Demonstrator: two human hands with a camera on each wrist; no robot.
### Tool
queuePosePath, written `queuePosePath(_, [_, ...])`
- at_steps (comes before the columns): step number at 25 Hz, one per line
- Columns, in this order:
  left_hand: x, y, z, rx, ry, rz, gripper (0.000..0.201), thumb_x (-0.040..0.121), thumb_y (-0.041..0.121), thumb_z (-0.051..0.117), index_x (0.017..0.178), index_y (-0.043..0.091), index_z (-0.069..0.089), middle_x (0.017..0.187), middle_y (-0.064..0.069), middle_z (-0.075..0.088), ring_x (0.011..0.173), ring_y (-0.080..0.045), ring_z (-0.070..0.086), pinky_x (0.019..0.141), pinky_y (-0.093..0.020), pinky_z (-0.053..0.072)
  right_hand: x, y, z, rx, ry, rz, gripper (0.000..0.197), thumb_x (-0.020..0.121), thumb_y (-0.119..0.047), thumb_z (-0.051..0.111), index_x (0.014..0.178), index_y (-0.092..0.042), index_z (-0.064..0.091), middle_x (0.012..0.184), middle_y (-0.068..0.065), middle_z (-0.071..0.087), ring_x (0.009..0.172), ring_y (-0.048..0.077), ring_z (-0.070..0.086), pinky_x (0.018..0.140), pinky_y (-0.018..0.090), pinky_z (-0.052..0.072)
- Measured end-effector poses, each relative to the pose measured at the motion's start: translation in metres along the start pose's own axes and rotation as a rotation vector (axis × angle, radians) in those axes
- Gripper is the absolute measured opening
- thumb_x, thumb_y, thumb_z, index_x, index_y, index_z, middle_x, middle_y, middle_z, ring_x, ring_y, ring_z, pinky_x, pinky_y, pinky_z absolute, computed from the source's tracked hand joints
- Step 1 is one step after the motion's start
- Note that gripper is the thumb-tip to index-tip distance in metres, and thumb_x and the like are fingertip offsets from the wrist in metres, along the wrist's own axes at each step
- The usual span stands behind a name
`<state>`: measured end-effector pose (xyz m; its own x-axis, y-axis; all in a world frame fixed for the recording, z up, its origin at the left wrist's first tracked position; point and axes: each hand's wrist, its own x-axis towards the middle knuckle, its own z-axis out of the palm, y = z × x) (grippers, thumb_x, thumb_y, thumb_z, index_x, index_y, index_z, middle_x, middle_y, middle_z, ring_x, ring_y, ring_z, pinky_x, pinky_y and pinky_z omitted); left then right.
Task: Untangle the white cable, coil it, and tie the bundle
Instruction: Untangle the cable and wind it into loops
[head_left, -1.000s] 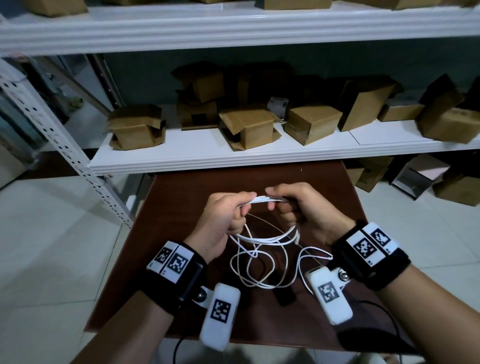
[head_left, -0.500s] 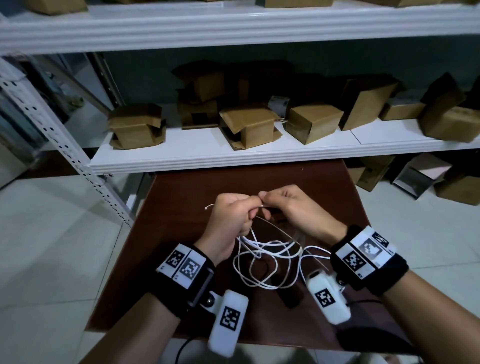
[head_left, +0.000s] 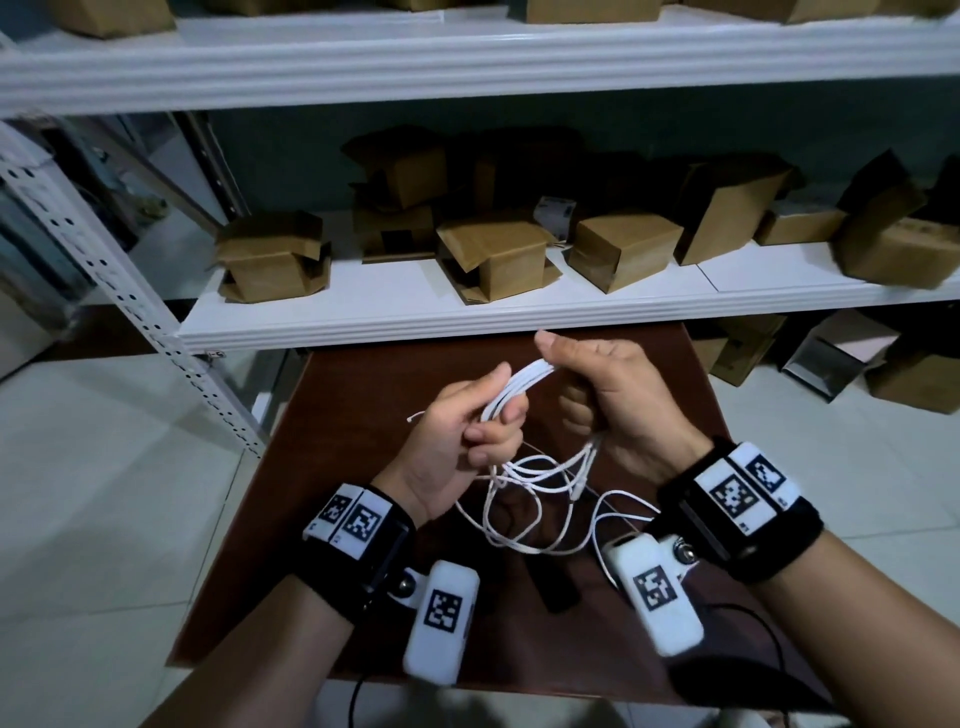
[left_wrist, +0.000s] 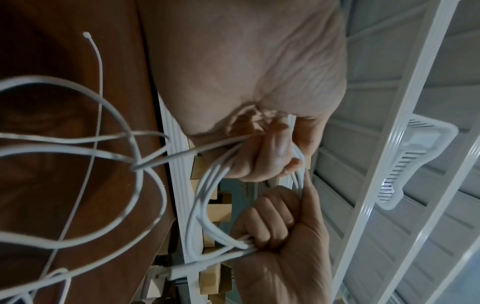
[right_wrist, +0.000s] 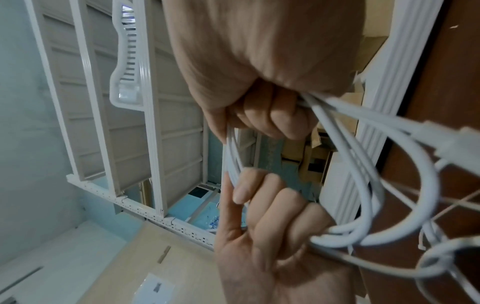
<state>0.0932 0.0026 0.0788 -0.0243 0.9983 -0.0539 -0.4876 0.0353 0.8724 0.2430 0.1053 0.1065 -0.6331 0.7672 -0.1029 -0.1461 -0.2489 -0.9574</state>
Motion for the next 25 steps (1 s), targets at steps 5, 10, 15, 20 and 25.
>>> queuePosePath(5, [0.004, -0.010, 0.004, 0.022, 0.060, 0.068, 0.034, 0.103, 0.035, 0.049, 0.078, 0.012, 0.054, 0.058, 0.004, 0.027, 0.049, -0.010, 0.032, 0.054, -0.026, 0.019, 0.001, -0.005, -0.001, 0.249, 0.082, 0.020, 0.046, 0.097, -0.019, 0.067, 0.062, -0.024, 0.038, 0.048, -0.007, 0.020, 0.036, 0.007, 0.014, 0.041, 0.019, 0.010])
queuePosePath(10, [0.007, -0.027, 0.016, -0.114, 0.176, 0.087, 0.030, 0.102, 0.031, 0.055, 0.076, 0.016, 0.056, 0.060, 0.004, 0.031, 0.055, -0.011, 0.040, 0.060, -0.028, 0.024, 0.004, -0.004, -0.003, 0.375, 0.196, 0.007, 0.048, 0.097, -0.018, 0.067, 0.056, -0.022, 0.041, 0.049, -0.006, 0.020, 0.036, 0.007, 0.015, 0.040, 0.020, 0.010])
queuePosePath(15, [0.008, -0.020, 0.023, -0.325, 0.183, 0.057, 0.036, 0.110, 0.029, 0.042, 0.077, 0.016, 0.050, 0.058, 0.005, 0.038, 0.063, -0.014, 0.052, 0.069, -0.026, 0.038, 0.003, -0.003, -0.003, 0.326, 0.211, -0.024, 0.046, 0.096, -0.018, 0.068, 0.061, -0.021, 0.038, 0.054, -0.002, 0.019, 0.039, 0.009, 0.014, 0.042, 0.022, 0.010])
queuePosePath(20, [0.008, 0.009, 0.009, -0.362, 0.112, -0.017, 0.034, 0.104, 0.028, 0.048, 0.072, 0.016, 0.051, 0.046, 0.013, 0.029, 0.039, -0.003, 0.028, 0.050, -0.022, 0.020, 0.002, -0.002, 0.004, 0.287, 0.164, -0.052, 0.045, 0.097, -0.017, 0.068, 0.064, -0.023, 0.037, 0.053, -0.002, 0.018, 0.039, 0.009, 0.014, 0.044, 0.023, 0.009])
queuePosePath(25, [0.005, 0.011, 0.002, -0.165, 0.165, 0.019, 0.031, 0.100, 0.023, 0.060, 0.072, 0.016, 0.048, 0.047, 0.011, 0.030, 0.041, -0.005, 0.032, 0.050, -0.021, 0.028, 0.003, 0.001, 0.011, 0.325, 0.191, -0.022, 0.048, 0.097, -0.015, 0.067, 0.061, -0.023, 0.037, 0.051, -0.004, 0.018, 0.038, 0.007, 0.013, 0.042, 0.020, 0.009])
